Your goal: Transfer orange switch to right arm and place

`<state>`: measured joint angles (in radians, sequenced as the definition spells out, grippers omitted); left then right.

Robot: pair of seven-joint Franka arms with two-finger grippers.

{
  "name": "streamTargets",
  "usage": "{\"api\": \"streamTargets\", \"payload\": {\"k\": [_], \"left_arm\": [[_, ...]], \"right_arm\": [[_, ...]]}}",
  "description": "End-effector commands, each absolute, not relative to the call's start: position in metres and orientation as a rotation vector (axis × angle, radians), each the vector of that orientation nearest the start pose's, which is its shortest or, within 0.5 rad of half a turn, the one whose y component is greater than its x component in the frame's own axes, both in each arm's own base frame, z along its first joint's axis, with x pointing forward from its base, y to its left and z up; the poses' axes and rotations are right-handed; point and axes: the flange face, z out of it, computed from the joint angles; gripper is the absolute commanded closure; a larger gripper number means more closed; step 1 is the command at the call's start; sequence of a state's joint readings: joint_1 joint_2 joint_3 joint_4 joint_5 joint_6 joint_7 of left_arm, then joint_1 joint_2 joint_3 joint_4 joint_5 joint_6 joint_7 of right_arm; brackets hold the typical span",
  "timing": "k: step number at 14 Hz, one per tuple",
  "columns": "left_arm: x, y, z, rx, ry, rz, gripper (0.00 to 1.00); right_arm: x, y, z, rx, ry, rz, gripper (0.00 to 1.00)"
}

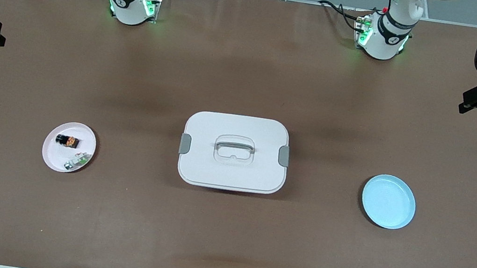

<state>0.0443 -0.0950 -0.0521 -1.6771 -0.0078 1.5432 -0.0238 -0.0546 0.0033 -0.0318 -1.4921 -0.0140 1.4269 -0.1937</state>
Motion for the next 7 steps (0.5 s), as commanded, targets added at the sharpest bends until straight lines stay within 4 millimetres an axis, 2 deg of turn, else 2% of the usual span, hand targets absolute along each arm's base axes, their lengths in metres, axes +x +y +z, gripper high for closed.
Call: {"api": "streamTargets", "payload": {"k": [1, 4, 7], "left_arm": [[0.5213, -0.0073, 0.6272, -3.117, 0.003, 0.079, 0.0], [0.5213, -0.0067, 0.6272, -3.118, 0.001, 0.079, 0.0], [0.5213, -0.0066, 0.6272, -3.118, 0.001, 0.079, 0.0]], "right_arm": [[0.5304, -0.0568, 0.6471, -3.103, -0.105, 0.11, 0.0], [0.5282, -0.0538, 0.6513, -3.084, 0.04, 0.113, 0.0], [0.5285, -0.0539, 0.6557, -3.086, 0.057, 0.095, 0.0]]}}
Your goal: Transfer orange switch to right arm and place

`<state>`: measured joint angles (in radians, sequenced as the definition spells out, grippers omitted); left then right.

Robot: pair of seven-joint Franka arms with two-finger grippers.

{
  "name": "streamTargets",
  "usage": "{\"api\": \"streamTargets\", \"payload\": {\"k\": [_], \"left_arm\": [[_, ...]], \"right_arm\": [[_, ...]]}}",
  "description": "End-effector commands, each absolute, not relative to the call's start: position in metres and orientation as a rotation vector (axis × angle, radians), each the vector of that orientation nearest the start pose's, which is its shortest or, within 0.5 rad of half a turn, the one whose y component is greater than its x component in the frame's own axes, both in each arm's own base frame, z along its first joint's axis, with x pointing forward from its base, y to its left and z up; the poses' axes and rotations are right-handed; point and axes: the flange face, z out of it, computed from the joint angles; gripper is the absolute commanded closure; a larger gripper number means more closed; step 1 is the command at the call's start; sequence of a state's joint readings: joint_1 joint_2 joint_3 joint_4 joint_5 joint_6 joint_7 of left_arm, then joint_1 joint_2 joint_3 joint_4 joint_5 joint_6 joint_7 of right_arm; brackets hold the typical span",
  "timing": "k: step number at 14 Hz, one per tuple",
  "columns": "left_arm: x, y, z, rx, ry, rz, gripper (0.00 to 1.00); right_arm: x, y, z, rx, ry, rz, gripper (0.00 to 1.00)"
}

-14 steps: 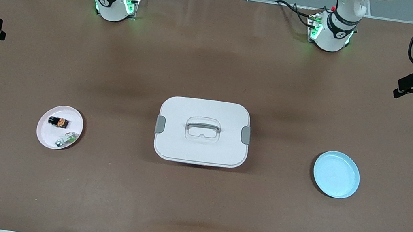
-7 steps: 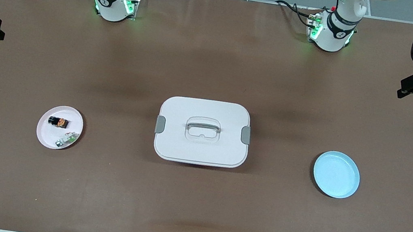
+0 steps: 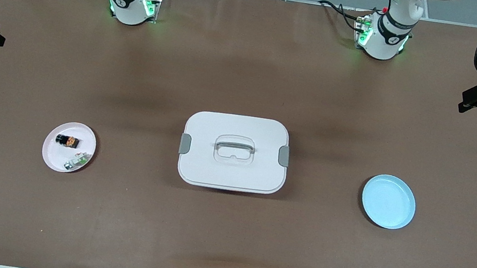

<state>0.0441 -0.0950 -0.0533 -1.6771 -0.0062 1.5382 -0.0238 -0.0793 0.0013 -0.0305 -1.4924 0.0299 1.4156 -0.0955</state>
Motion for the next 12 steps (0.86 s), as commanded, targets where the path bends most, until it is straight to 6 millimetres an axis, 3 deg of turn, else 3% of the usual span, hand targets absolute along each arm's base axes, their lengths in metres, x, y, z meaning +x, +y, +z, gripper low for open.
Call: {"api": "streamTargets", "payload": {"k": [1, 12], "left_arm": [[0.5213, -0.0067, 0.6272, -3.118, 0.001, 0.079, 0.0], [0.5213, -0.0067, 0.6272, -3.118, 0.001, 0.079, 0.0]], "right_arm": [[0.5287, -0.0539, 0.6565, -3.087, 0.059, 0.09, 0.0], [0.5298, -0.0544, 0.6652, -3.093, 0.06, 0.046, 0.0]]}}
